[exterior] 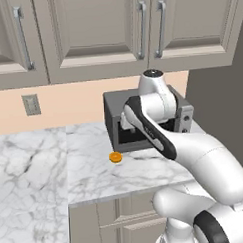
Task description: Place the orange in the correct fridge rack based on whether it is a fruit or vegetable. Finally, close the fridge door.
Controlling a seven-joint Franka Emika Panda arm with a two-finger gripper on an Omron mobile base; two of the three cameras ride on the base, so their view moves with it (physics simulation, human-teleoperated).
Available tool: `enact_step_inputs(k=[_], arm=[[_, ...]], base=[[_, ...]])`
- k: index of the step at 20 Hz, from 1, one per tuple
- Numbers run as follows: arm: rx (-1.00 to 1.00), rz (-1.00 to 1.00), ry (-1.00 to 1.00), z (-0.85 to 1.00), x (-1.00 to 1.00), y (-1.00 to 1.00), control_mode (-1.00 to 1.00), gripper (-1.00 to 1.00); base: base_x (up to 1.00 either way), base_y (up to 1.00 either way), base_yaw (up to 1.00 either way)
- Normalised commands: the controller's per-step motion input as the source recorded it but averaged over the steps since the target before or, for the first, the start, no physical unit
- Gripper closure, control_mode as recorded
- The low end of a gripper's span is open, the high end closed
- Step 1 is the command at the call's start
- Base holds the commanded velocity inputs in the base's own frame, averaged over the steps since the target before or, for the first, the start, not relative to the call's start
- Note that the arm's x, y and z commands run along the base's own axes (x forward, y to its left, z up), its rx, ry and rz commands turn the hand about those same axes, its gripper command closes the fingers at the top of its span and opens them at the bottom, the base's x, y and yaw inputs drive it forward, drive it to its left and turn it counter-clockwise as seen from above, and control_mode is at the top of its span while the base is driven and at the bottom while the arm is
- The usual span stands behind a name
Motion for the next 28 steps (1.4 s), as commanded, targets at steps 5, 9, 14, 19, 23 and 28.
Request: enact_step_inputs(k=[5, 9, 14, 19, 23, 28], arm=[[0.0, 0.0, -0.01, -0.76, 0.0, 0.5, -1.0, -1.0], [0.0, 0.0, 0.0, -0.68, 0.0, 0.61, -1.0, -1.0], [0.0, 0.0, -0.05, -0.43, 0.01, 0.36, -1.0, -1.0], [0.0, 0.0, 0.0, -0.25, 0.18, 0.04, -1.0, -1.0], [0.0, 0.0, 0.0, -0.32, 0.28, 0.0, -1.0, -1.0], [0.0, -0.01, 0.0, -0.28, 0.31, 0.0, -1.0, -1.0]], base=[[0.0, 0.0, 0.0], [0.0, 0.0, 0.0], [0.0, 0.0, 0.0], [0.0, 0.0, 0.0], [0.0, 0.0, 0.0], [0.0, 0.0, 0.0]])
